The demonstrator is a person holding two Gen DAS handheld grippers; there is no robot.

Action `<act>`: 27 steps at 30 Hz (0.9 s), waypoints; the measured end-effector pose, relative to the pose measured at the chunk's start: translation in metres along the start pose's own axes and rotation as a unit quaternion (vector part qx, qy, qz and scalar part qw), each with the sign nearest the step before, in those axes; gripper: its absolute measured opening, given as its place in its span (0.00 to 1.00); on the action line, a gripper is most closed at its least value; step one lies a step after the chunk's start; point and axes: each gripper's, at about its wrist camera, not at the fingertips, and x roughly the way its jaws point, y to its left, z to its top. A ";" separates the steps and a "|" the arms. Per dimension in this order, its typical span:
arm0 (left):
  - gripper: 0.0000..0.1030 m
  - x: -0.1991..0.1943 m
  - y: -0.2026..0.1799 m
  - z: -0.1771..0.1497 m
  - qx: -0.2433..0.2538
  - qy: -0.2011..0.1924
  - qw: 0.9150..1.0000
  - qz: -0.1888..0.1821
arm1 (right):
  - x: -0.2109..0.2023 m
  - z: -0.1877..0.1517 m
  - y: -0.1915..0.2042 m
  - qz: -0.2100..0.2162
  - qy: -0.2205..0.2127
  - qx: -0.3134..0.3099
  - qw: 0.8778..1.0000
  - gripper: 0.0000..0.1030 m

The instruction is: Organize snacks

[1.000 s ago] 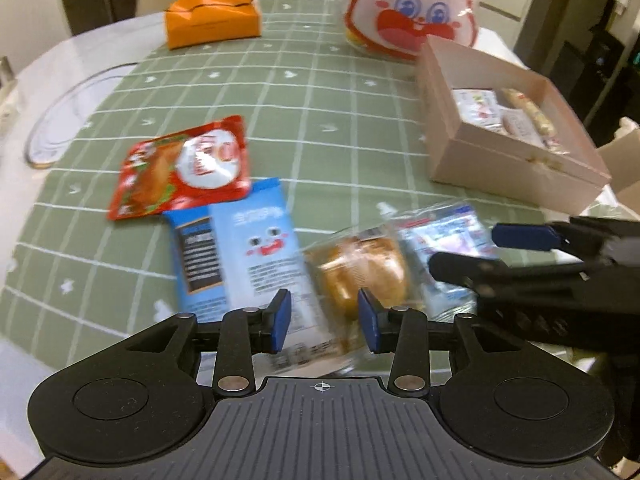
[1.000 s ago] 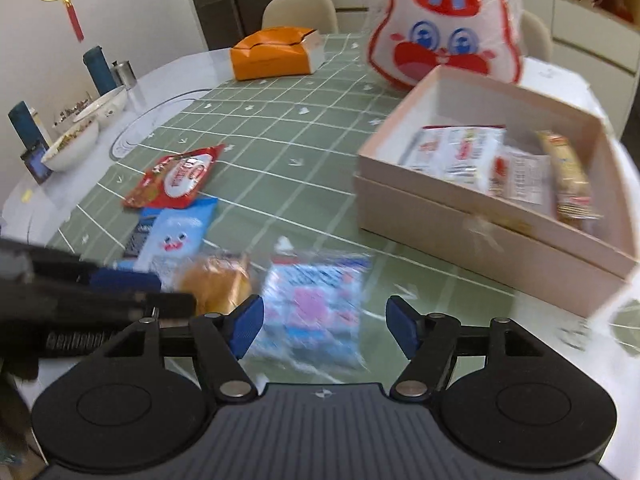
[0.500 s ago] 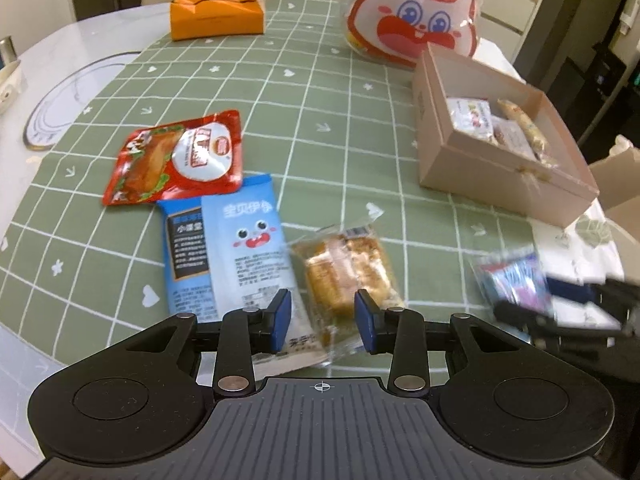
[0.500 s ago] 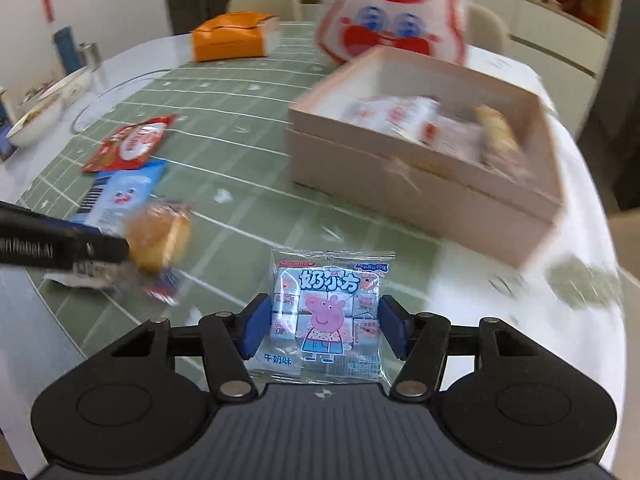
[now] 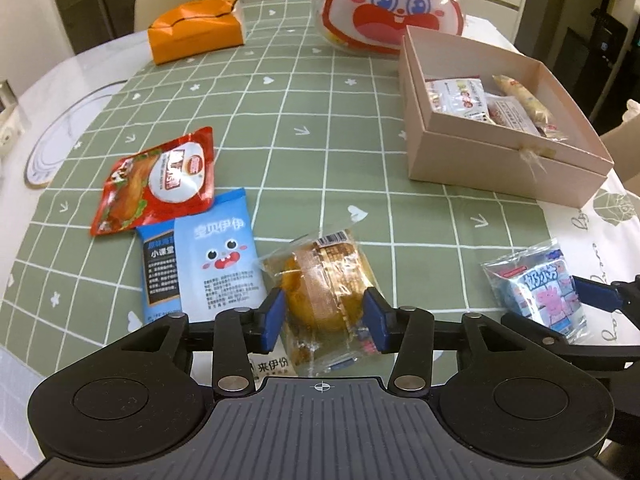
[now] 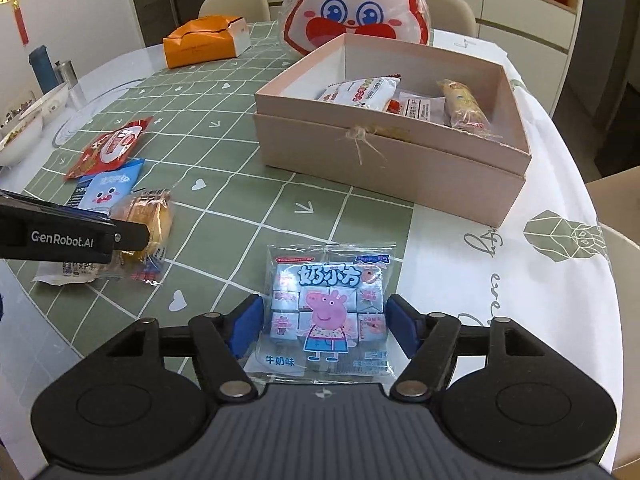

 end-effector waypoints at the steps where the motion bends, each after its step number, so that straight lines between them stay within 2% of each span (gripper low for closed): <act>1: 0.49 0.000 0.000 0.000 -0.002 0.002 1.000 -0.003 | 0.000 -0.001 0.001 0.000 -0.003 0.000 1.000 0.69; 6: 0.47 -0.001 0.004 -0.002 -0.010 0.002 1.000 -0.016 | 0.001 -0.008 0.006 -0.010 -0.020 -0.020 1.000 0.76; 10: 0.41 -0.008 0.007 -0.009 -0.014 0.001 0.999 -0.037 | 0.002 -0.012 0.002 -0.016 -0.033 -0.010 0.999 0.84; 15: 0.39 -0.019 0.010 -0.023 -0.016 0.008 0.998 -0.055 | 0.002 -0.019 0.000 -0.024 -0.053 -0.003 0.998 0.90; 19: 0.38 -0.023 0.012 -0.029 -0.027 0.008 0.998 -0.058 | 0.001 -0.026 0.001 -0.030 -0.072 0.001 0.997 0.92; 23: 0.39 -0.025 0.015 -0.029 -0.048 0.010 0.997 -0.060 | 0.001 -0.026 0.001 -0.032 -0.074 0.004 0.997 0.94; 27: 0.39 -0.038 0.014 -0.024 -0.054 -0.018 0.997 -0.048 | 0.003 -0.026 0.001 -0.032 -0.073 0.005 0.997 0.98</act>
